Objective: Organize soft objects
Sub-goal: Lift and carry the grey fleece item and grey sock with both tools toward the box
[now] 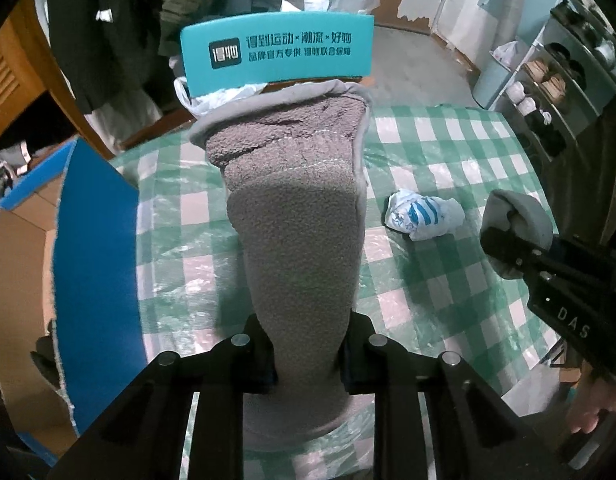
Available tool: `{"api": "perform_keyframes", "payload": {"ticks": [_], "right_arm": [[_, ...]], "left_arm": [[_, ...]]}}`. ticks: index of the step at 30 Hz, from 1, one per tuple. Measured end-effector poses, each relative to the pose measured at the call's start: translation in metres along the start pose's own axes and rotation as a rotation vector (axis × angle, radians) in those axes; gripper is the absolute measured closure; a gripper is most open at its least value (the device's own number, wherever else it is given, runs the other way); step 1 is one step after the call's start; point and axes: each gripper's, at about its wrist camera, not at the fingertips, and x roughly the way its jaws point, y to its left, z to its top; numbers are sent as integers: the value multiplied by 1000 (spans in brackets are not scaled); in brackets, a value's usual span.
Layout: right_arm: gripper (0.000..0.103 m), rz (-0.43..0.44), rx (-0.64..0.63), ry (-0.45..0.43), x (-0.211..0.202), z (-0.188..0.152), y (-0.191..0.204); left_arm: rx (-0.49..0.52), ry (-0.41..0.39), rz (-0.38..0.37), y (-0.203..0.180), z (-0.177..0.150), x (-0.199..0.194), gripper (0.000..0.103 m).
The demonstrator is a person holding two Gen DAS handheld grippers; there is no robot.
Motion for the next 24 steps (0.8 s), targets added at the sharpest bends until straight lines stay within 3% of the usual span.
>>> {"api": "perform_keyframes", "payload": {"ticks": [24], "right_arm": [[81,20,-90,-80,-52,-10,48]], "left_arm": [[39,-124,102,29,-27,-60,82]]}}
